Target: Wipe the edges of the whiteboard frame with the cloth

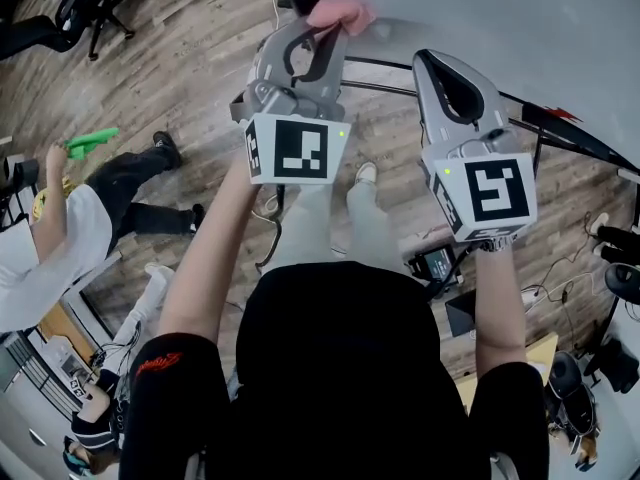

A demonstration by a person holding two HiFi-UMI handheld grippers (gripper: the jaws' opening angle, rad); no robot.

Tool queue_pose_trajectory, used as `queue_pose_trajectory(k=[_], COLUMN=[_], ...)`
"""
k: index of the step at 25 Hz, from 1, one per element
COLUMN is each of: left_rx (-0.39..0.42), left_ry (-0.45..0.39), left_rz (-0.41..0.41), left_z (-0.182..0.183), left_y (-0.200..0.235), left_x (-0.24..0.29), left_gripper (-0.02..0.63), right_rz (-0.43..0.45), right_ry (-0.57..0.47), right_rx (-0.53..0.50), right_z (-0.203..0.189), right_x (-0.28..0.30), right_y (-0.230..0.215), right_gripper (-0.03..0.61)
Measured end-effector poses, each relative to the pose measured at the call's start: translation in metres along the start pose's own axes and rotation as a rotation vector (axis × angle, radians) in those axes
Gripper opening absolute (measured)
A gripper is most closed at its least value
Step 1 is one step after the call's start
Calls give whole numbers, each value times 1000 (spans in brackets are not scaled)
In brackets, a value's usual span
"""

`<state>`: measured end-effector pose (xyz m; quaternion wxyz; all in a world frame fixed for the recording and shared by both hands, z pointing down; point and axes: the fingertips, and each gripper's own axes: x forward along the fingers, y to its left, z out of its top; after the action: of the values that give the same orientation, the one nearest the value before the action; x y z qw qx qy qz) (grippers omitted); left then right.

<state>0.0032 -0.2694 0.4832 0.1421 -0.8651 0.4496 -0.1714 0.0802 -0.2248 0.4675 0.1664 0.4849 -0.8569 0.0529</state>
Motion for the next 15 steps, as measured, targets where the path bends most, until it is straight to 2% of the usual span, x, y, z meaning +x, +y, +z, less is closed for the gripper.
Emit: queue_pose_trajectory(k=[15], left_rx=[-13], left_ry=[52], left_rz=[-10], left_z=[-27], left_y=[-15], left_x=[7], left_gripper=[17], right_rz=[16], right_ry=[19], right_rx=[14], right_z=[-21], right_x=[9], right_y=[-6], right_gripper=[2])
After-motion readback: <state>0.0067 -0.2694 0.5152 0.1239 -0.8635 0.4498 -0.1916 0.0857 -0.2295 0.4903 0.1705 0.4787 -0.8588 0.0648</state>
